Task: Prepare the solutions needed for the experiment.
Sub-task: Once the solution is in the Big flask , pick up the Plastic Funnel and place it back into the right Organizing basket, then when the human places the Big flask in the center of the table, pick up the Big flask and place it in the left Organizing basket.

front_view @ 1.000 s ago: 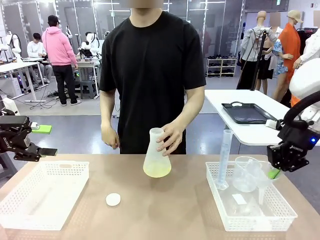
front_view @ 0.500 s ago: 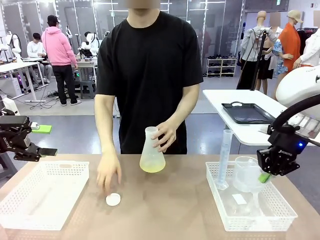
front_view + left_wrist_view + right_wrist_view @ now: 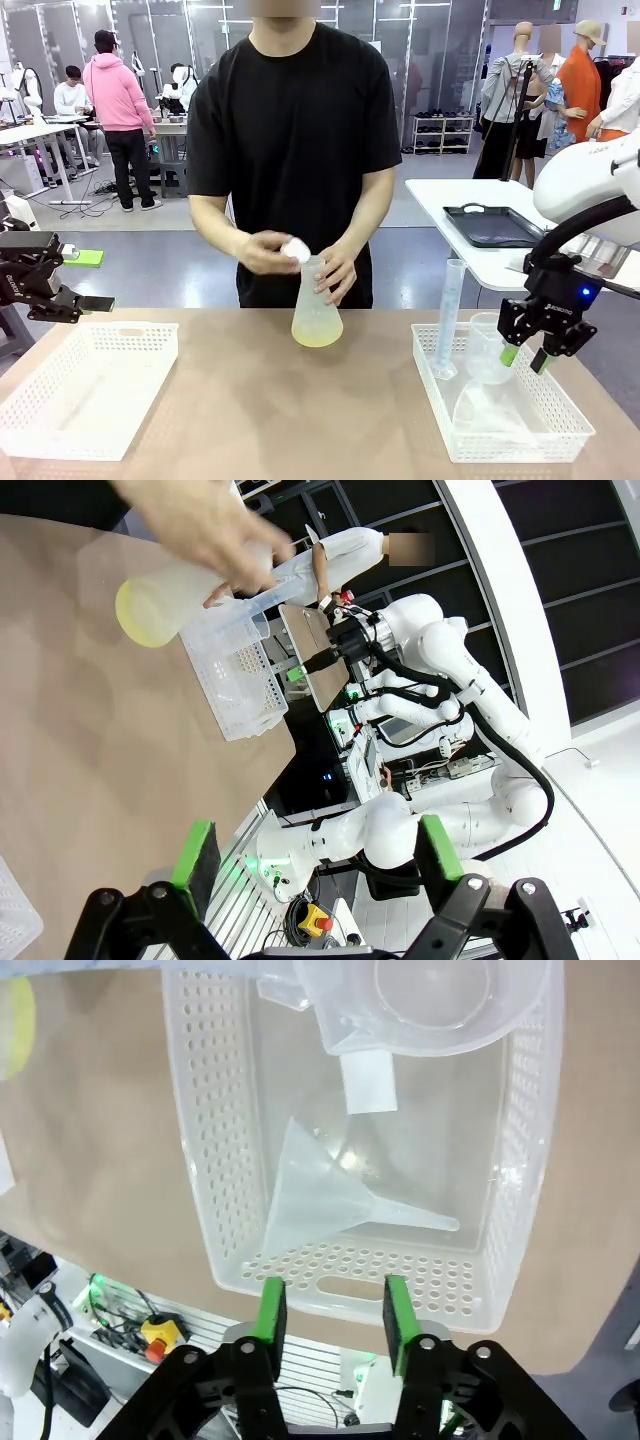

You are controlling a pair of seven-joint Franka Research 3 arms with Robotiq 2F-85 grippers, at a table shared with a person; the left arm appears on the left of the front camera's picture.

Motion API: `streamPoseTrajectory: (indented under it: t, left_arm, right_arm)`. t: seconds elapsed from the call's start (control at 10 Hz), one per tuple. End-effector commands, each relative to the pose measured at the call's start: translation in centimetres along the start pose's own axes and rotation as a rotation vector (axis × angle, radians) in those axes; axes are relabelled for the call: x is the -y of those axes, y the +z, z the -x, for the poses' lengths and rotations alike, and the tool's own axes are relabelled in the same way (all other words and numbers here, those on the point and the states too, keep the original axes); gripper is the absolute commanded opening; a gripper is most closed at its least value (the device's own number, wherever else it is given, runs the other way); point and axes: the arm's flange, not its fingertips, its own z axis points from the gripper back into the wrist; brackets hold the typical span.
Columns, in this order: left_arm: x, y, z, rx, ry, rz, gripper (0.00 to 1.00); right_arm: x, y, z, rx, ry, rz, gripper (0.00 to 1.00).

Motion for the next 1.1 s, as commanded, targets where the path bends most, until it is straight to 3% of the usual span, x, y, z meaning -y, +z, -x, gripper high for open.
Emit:
streamPoseTrajectory:
  t: [0.0, 1.0]
  left_arm:
    - [0.24, -0.07, -0.26, 0.004, -0.007, 0.019, 1.0]
    - [0.24, -0.07, -0.26, 0.004, -0.007, 0.019, 1.0]
  right_arm:
    - [0.13, -0.04, 0.2, -0.006, -0.004, -0.029, 0.63]
    - [0.13, -0.04, 0.2, -0.006, -0.004, -0.029, 0.63]
